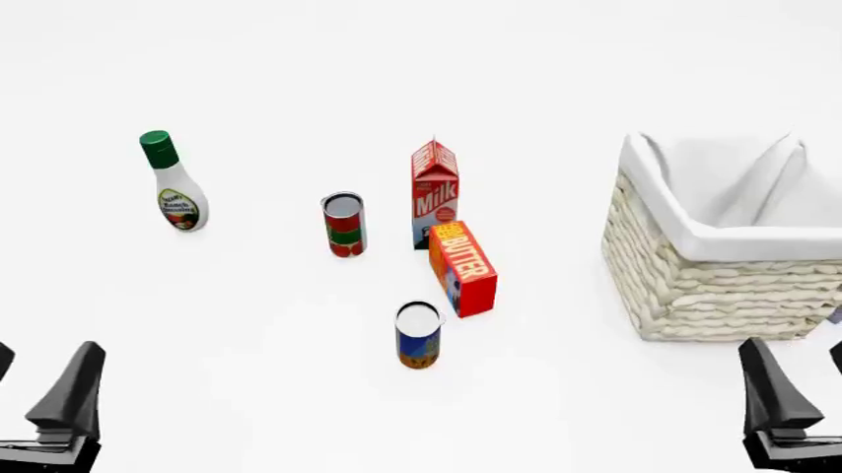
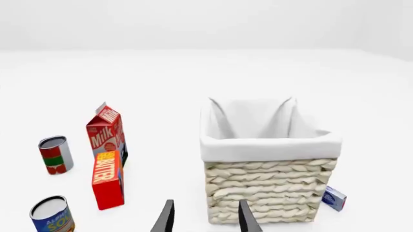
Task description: Pick the alphabet soup and place it in the basket.
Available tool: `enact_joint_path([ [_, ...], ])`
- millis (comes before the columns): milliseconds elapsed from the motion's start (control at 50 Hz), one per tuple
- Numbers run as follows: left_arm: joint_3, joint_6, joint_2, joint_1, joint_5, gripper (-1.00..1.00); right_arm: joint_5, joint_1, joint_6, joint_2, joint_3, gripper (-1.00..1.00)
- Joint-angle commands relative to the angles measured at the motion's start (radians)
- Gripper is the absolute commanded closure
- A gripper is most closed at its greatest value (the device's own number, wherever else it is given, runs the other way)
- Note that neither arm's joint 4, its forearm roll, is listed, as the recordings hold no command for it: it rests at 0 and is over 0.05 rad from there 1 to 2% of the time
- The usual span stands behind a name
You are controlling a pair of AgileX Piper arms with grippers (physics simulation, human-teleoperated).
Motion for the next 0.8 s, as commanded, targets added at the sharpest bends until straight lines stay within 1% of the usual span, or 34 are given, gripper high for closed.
enact_joint_path([
  [20, 0.000, 0.000, 0.000, 0.000, 0.000, -1.00, 0.013, 0.015, -0.013, -0.010, -0.003, -1.00],
  [200, 0.000, 0.000, 0.000, 0.000, 0.000, -1.00, 0.034, 0.017, -0.022, -0.017, -0.026, -1.00],
  [360, 0.000, 0.000, 0.000, 0.000, 0.000, -1.00, 0.058, 0.038, -0.026, -0.020, -0.070, -1.00],
  [500, 0.000, 0.000, 0.000, 0.000, 0.000, -1.00, 0.079, 0.073, -0.037, -0.022, -0.102, -1.00],
  [580, 0.000, 0.000, 0.000, 0.000, 0.000, -1.00, 0.105, 0.134, -0.045, -0.022, -0.149, -1.00],
  [600, 0.000, 0.000, 0.000, 0.000, 0.000, -1.00, 0.105, 0.134, -0.045, -0.022, -0.149, -1.00],
  [620, 0.000, 0.000, 0.000, 0.000, 0.000, -1.00, 0.113, 0.157, -0.047, -0.022, -0.164, -1.00],
  [660, 0.000, 0.000, 0.000, 0.000, 0.000, -1.00, 0.118, 0.167, -0.049, -0.022, -0.172, -1.00],
  [680, 0.000, 0.000, 0.000, 0.000, 0.000, -1.00, 0.126, 0.189, -0.050, -0.022, -0.186, -1.00],
  [720, 0.000, 0.000, 0.000, 0.000, 0.000, -1.00, 0.131, 0.200, -0.049, -0.022, -0.193, -1.00],
  [740, 0.000, 0.000, 0.000, 0.000, 0.000, -1.00, 0.138, 0.226, -0.051, -0.022, -0.204, -1.00],
  [760, 0.000, 0.000, 0.000, 0.000, 0.000, -1.00, 0.138, 0.226, -0.051, -0.022, -0.204, -1.00],
  [780, 0.000, 0.000, 0.000, 0.000, 0.000, -1.00, 0.144, 0.250, -0.051, -0.022, -0.212, -1.00],
  [800, 0.000, 0.000, 0.000, 0.000, 0.000, -1.00, 0.145, 0.256, -0.051, -0.022, -0.213, -1.00],
])
